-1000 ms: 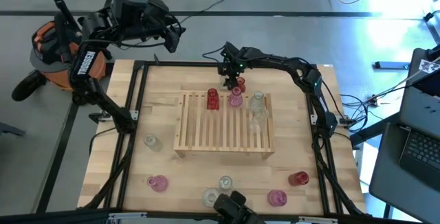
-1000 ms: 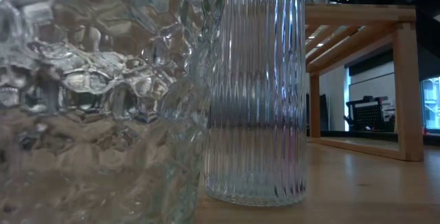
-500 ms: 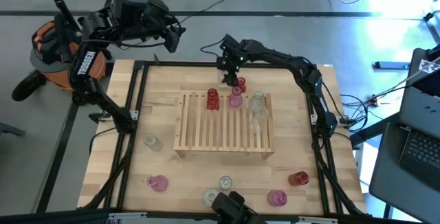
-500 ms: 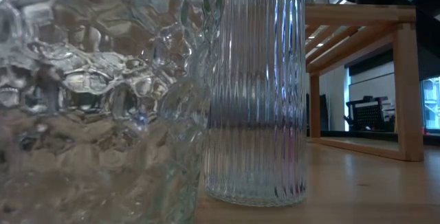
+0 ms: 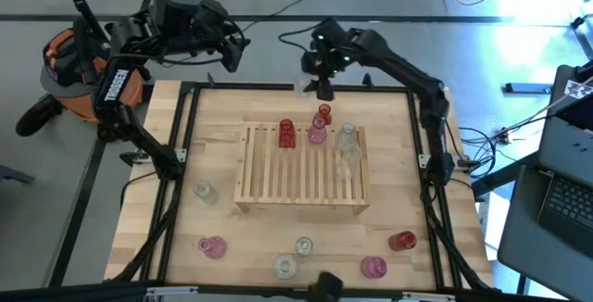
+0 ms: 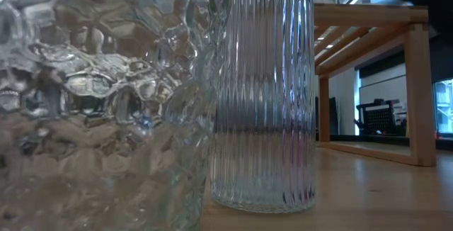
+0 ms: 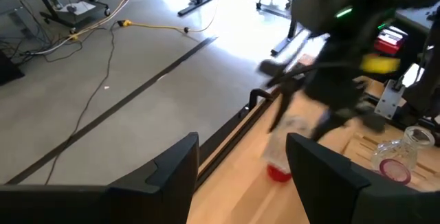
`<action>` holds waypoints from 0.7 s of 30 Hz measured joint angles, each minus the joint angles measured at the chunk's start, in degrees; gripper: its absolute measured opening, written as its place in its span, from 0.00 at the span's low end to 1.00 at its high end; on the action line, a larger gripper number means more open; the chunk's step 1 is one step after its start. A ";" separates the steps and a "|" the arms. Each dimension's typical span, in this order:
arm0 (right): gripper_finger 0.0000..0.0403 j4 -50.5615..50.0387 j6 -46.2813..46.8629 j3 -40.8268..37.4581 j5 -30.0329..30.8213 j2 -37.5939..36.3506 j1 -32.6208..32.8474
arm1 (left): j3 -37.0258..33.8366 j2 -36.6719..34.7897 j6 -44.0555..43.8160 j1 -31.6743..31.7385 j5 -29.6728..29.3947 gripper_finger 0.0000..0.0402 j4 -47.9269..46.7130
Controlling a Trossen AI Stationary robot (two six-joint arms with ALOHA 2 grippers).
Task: Sort vases onto shelf
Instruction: Put the transparent vase on the shelf aligned with the other transparent vase
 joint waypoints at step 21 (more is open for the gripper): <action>0.45 -0.33 18.16 0.00 19.13 -30.18 26.72 | -0.02 0.00 2.02 0.02 2.06 0.53 -0.29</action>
